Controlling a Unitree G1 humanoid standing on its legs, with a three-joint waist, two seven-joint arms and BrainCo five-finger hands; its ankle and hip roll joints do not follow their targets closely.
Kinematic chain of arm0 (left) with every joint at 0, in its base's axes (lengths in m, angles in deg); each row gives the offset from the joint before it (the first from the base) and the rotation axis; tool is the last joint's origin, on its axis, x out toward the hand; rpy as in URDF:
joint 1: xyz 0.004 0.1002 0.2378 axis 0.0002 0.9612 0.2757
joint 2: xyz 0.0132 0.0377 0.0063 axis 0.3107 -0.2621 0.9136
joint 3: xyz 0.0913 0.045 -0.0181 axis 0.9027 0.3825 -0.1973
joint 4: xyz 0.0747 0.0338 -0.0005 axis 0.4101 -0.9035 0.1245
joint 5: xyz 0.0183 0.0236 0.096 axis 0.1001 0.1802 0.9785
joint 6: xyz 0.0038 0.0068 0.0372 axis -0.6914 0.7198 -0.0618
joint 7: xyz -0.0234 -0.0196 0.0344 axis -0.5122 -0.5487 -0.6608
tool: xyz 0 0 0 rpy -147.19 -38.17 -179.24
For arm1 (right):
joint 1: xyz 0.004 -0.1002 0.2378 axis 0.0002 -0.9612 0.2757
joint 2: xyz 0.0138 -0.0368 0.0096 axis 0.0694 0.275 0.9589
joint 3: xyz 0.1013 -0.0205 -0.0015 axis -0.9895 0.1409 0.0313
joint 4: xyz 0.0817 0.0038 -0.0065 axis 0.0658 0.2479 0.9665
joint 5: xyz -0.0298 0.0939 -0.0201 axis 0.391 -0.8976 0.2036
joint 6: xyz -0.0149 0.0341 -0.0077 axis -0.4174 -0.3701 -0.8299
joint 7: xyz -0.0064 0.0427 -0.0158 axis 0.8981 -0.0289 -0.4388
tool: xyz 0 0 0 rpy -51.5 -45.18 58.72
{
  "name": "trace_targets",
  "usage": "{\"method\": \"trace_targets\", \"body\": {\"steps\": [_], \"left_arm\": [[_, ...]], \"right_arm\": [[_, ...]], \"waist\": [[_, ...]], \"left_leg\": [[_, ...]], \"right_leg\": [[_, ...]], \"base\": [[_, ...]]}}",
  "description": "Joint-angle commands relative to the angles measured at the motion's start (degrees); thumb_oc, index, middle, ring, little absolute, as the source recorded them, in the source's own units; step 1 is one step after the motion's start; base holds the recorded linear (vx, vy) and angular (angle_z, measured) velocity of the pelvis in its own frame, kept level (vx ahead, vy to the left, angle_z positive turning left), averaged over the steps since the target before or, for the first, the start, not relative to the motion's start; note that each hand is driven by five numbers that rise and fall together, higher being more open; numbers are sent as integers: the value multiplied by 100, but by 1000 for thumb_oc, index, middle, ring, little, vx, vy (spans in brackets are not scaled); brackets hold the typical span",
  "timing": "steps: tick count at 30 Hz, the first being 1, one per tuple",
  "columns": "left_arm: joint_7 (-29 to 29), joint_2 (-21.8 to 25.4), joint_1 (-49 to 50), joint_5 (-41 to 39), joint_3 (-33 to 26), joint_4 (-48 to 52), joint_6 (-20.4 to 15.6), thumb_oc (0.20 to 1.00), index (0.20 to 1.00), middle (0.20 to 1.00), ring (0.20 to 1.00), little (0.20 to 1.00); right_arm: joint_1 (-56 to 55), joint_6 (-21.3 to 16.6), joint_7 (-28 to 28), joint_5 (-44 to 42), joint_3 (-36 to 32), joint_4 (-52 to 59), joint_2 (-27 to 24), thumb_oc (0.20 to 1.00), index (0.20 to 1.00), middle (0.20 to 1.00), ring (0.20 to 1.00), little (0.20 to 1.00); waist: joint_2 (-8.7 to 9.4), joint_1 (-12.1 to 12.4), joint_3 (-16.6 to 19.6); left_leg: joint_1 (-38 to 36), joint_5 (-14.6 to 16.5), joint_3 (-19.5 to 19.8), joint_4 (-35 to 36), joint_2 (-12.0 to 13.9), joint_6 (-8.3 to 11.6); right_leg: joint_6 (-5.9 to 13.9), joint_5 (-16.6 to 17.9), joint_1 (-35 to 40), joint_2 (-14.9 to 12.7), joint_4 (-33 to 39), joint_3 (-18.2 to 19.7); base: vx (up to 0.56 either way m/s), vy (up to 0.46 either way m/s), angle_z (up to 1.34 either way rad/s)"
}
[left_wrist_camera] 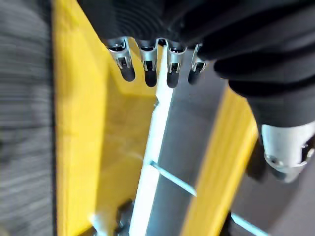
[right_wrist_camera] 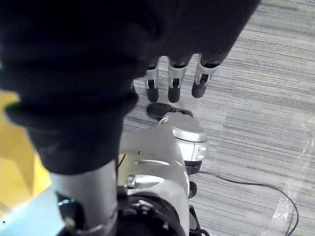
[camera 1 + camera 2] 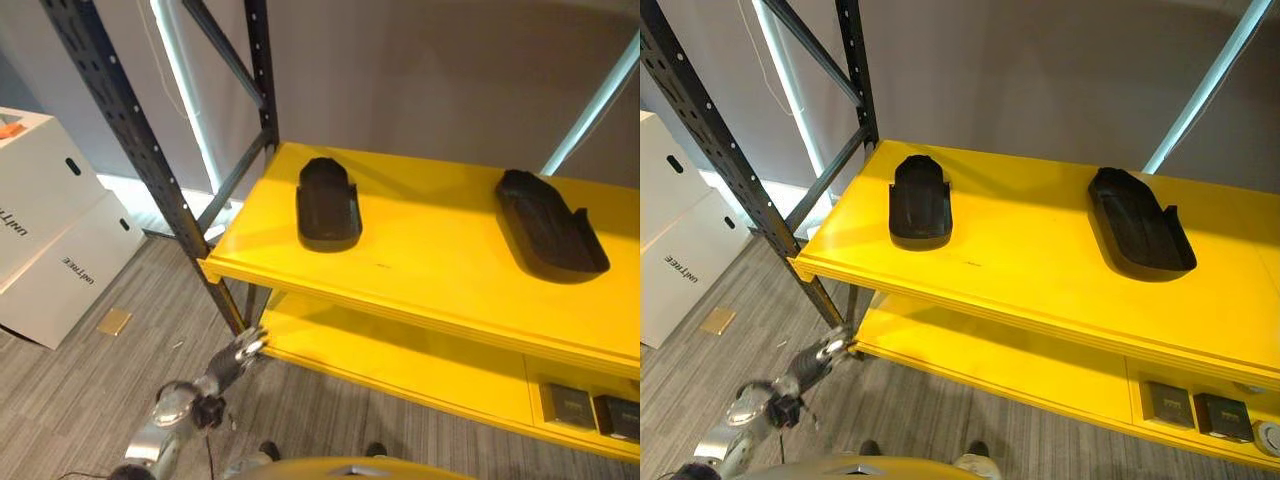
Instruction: Move parts from the plastic box to the shelf.
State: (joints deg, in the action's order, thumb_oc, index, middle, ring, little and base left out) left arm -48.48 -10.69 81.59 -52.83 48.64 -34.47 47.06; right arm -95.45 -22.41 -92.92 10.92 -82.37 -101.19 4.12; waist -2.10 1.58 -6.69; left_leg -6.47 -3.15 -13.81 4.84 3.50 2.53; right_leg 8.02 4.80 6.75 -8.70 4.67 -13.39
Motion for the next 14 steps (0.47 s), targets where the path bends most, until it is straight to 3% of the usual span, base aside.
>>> {"method": "trace_targets", "body": {"steps": [1, 5, 7, 14], "left_arm": [[219, -137, -164, 731, -204, -407, -206, 1000, 1000, 1000, 1000, 1000], [800, -662, -184, 1162, -708, -2757, -354, 1000, 1000, 1000, 1000, 1000], [1033, -827, -301, 1468, -1075, -3687, -432, 1000, 1000, 1000, 1000, 1000], [1342, -1045, -469, 1362, -1133, -3615, -395, 1000, 1000, 1000, 1000, 1000]], "right_arm": [[362, 48, 42, -350, 3, -50, 19, 1000, 1000, 1000, 1000, 1000], [452, 68, 124, -341, -31, -155, 109, 1000, 1000, 1000, 1000, 1000], [526, 253, 226, -427, -27, -198, 216, 1000, 1000, 1000, 1000, 1000], [527, 324, 539, -71, -16, -325, 315, 1000, 1000, 1000, 1000, 1000]], "waist": [[226, 122, 13], [237, 128, 49], [275, 102, 99], [288, 147, 92]], "left_leg": [[254, 537, 260, -746, -121, -70], [255, 497, 331, -717, -151, -87], [225, 478, 366, -688, -158, -78], [184, 508, 483, -648, -207, -91]], "right_leg": [[221, 38, -247, -147, -211, -40], [212, 40, -245, -148, -209, -49], [205, 39, -231, -140, -193, -19], [222, 52, -151, -168, -135, 30]], "base": [[-34, -10, 7], [-20, -18, 13], [33, -20, 10], [-28, 10, 2]]}}
